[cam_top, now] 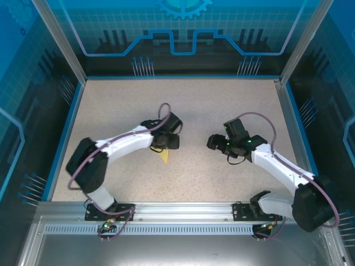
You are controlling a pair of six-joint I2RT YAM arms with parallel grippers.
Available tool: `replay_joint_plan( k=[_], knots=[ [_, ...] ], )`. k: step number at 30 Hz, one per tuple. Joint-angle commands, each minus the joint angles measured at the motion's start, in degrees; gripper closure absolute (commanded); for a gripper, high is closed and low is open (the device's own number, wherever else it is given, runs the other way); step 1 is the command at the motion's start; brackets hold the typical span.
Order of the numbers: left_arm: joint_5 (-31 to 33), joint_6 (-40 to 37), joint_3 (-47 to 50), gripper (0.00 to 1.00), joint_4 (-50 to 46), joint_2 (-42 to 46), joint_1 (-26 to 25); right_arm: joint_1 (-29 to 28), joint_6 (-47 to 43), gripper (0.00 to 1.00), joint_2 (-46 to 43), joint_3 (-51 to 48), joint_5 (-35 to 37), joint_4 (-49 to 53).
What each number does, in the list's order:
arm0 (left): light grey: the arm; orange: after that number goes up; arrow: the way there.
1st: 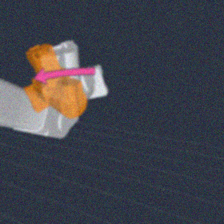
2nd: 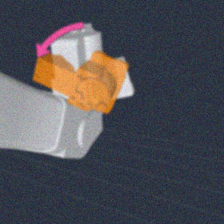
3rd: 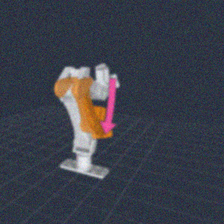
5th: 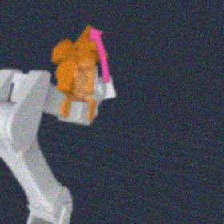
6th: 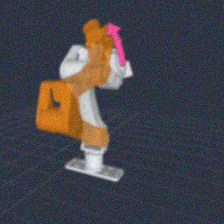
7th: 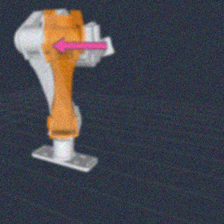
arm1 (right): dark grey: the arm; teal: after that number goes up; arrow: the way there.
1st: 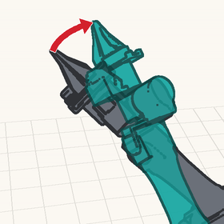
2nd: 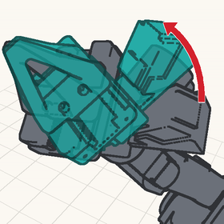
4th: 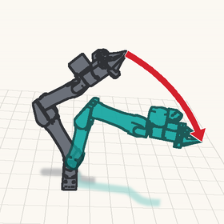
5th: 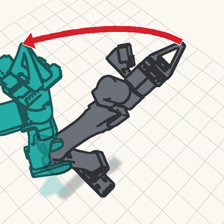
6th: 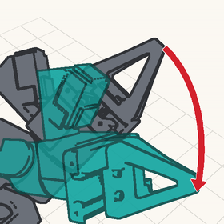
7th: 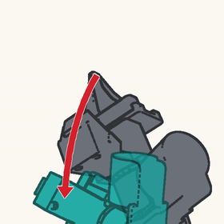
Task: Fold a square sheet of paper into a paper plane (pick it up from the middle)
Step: Turn over the paper at the center of the table, then fold the paper plane at the center of the table.
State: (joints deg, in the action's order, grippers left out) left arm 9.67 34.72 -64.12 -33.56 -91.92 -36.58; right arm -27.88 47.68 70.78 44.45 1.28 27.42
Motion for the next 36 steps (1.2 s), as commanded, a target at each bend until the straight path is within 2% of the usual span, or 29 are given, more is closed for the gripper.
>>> replay_joint_plan(
  k=[1, 2, 5, 9, 12, 17, 23, 28, 36],
  knots=[
    [-9.7, 2.3, 6.1, 0.32, 5.5, 7.9, 5.5, -7.0, -0.9, 0.20, 5.7, 5.6, 2.1, -2.8],
    [-9.9, 2.7, 8.3, 0.28, 6.0, 10.3, 7.2, -9.9, -1.1, 0.20, 8.1, 8.9, 2.6, -3.0],
    [-9.6, 3.0, 12.9, 0.27, 5.5, 15.0, 12.5, -17.2, -2.5, 0.18, 16.8, 16.7, 4.3, -3.4],
    [-10.8, 4.3, 18.9, 0.24, 5.7, 19.6, 20.2, -23.8, -3.6, 0.16, 27.9, 26.8, 2.7, -5.2],
    [-12.2, 6.0, 23.2, 0.20, 6.1, 22.6, 25.7, -26.4, -2.9, 0.17, 35.2, 33.1, 0.5, -6.1],
    [-14.4, 6.6, 26.5, 0.17, 5.4, 25.6, 32.1, -26.6, -0.2, 0.19, 43.6, 37.9, -2.8, -8.3],
    [-15.2, 5.9, 27.1, 0.16, 4.9, 26.2, 33.9, -25.3, -0.7, 0.21, 48.3, 39.7, -3.7, -7.5],
    [-18.8, 4.0, 27.1, 0.16, 6.7, 25.6, 33.9, -24.7, -4.7, 0.22, 48.6, 37.6, -5.4, -5.7],
    [-24.1, 1.1, 27.5, 0.14, 8.0, 26.0, 33.9, -21.4, -27.2, 0.24, 39.9, 25.0, -9.0, 1.1]
  ],
)
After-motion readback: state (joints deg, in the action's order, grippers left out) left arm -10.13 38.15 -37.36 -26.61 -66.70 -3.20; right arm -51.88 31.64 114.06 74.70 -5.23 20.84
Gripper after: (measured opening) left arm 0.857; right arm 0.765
